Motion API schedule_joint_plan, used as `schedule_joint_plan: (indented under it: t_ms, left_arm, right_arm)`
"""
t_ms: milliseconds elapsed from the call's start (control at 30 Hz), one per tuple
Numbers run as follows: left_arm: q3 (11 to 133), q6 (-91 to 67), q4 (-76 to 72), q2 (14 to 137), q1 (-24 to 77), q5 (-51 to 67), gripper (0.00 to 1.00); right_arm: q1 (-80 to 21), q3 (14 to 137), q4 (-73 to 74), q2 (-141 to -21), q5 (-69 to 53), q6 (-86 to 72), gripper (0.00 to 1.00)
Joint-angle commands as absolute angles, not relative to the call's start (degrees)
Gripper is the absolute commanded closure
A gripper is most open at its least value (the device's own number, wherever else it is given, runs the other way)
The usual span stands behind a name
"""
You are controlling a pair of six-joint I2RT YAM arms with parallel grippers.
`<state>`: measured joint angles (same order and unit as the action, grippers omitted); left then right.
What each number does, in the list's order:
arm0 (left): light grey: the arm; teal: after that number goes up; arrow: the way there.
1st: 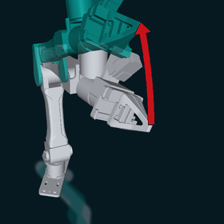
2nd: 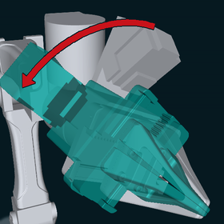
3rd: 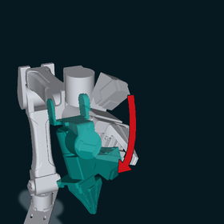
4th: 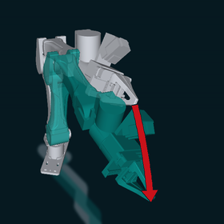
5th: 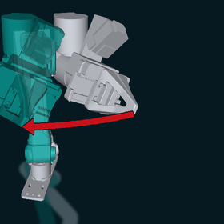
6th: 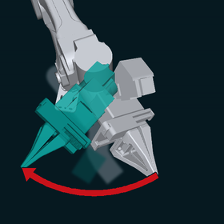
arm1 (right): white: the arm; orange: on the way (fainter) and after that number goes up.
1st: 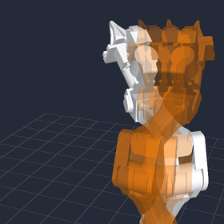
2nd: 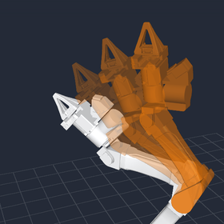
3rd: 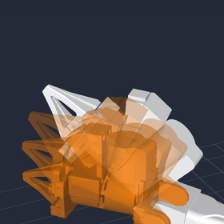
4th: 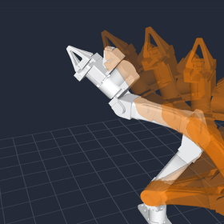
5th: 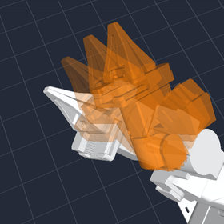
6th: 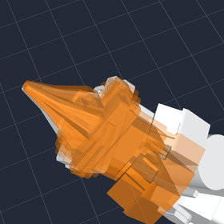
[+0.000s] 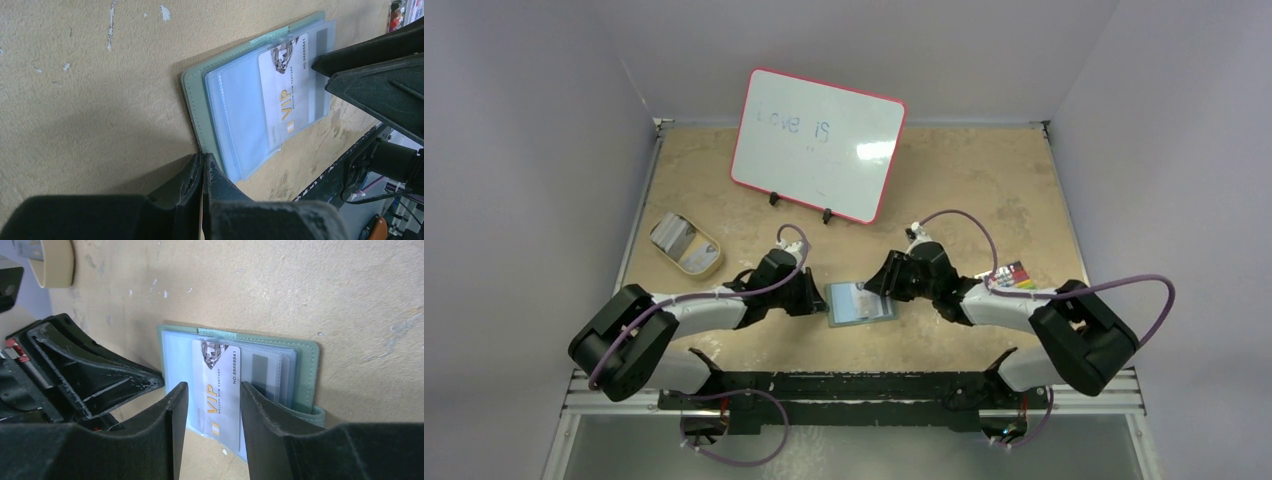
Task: Put the credit cards into the card holder
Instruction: Insert the credit card into the card holder.
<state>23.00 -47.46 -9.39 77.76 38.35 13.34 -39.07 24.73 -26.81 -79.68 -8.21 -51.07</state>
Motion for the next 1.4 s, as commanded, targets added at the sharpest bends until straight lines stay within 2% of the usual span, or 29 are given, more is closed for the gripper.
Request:
schedule_joint_plan:
  t_ms: [0,633,967,1133,1333,1367]
  left_arm:
    - [23.5,-47.4,-10.5,78.9,38.7,12.6,1.00]
    - [24.4,-47.7,-10.5,78.8,38.7,11.7,1.00]
    - [25.1,-48.4,-9.7,77.6,38.8,10.3,1.00]
    - [27.3,-46.7,-5.8,75.4,38.7,7.9,0.84]
    - [33.4,-40.4,3.7,72.4,38.7,3.2,0.69]
    - [34.6,-39.2,5.6,71.9,38.7,1.6,0.63]
  right_arm:
    - [-39.2,27.3,-21.1,-79.5,-5.8,-47.8,0.54]
    - [-46.0,30.4,-29.7,-87.2,-9.4,-53.0,0.53]
    - [-46.1,28.9,-25.2,-81.3,-7.7,-52.3,0.58]
    - [-46.0,28.7,-22.4,-77.0,-5.9,-51.3,0.58]
    - [-46.0,28.2,-18.7,-70.8,-3.3,-48.6,0.55]
    - [-46.0,28.3,-17.8,-69.8,-2.7,-48.2,0.55]
